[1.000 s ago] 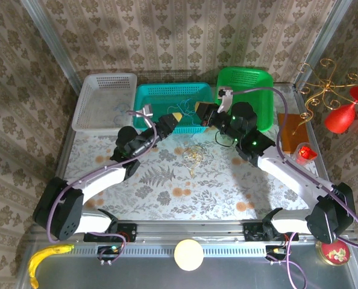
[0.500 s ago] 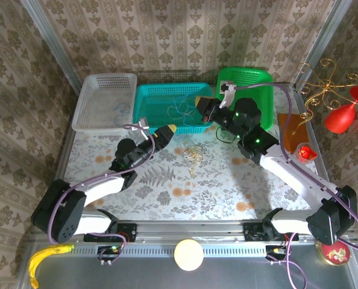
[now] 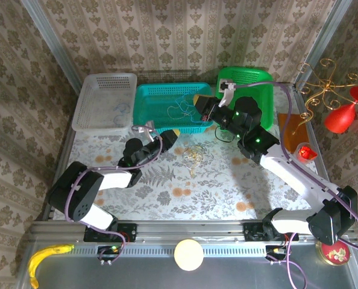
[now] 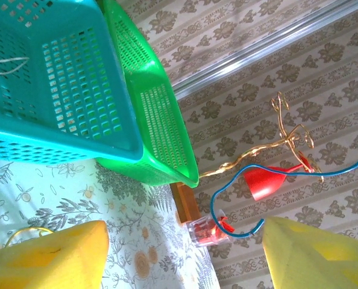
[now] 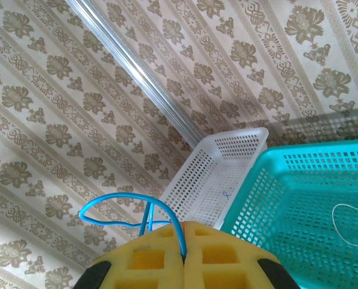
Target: Untangle the cables
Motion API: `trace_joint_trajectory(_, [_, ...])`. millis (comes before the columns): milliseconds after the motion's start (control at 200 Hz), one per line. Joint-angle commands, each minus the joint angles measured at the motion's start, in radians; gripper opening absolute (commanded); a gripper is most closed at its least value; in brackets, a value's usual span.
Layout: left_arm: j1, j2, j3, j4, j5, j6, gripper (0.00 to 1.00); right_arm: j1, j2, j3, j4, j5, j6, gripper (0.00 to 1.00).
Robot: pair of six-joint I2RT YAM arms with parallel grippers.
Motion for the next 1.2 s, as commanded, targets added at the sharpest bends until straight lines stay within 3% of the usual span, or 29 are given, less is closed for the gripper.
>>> trace_joint_trajectory(0, [-0.02, 0.026, 0.04, 0.087, 0.024, -0.009, 0.69, 0.01, -0.028, 0.016, 0.01, 0.002, 0.015, 0.0])
trace_joint_trajectory(265, [-0.053, 0.082, 0.066, 0.116, 0.014, -0.016, 0.69, 0.016, -0.029, 0.012, 0.018, 0.003, 0.022, 0.0])
trace_joint_trajectory(425, [-0.062, 0.106, 0.085, 0.123, 0.017, -0.016, 0.57, 0.02, -0.036, 0.011, 0.018, -0.002, 0.026, 0.0])
trace_joint_trajectory(955, [-0.073, 0.157, 0.135, 0.126, 0.02, -0.024, 0.58, 0.024, -0.056, 0.002, 0.015, -0.002, 0.025, 0.0])
trace_joint_trajectory(1045, [-0.073, 0.159, 0.139, 0.128, 0.019, -0.024, 0.48, 0.024, -0.059, 0.0, 0.015, -0.004, 0.027, 0.0])
trace_joint_trajectory(1195, [-0.07, 0.16, 0.14, 0.133, 0.017, -0.024, 0.19, 0.022, -0.071, -0.006, -0.004, 0.006, 0.014, 0.0])
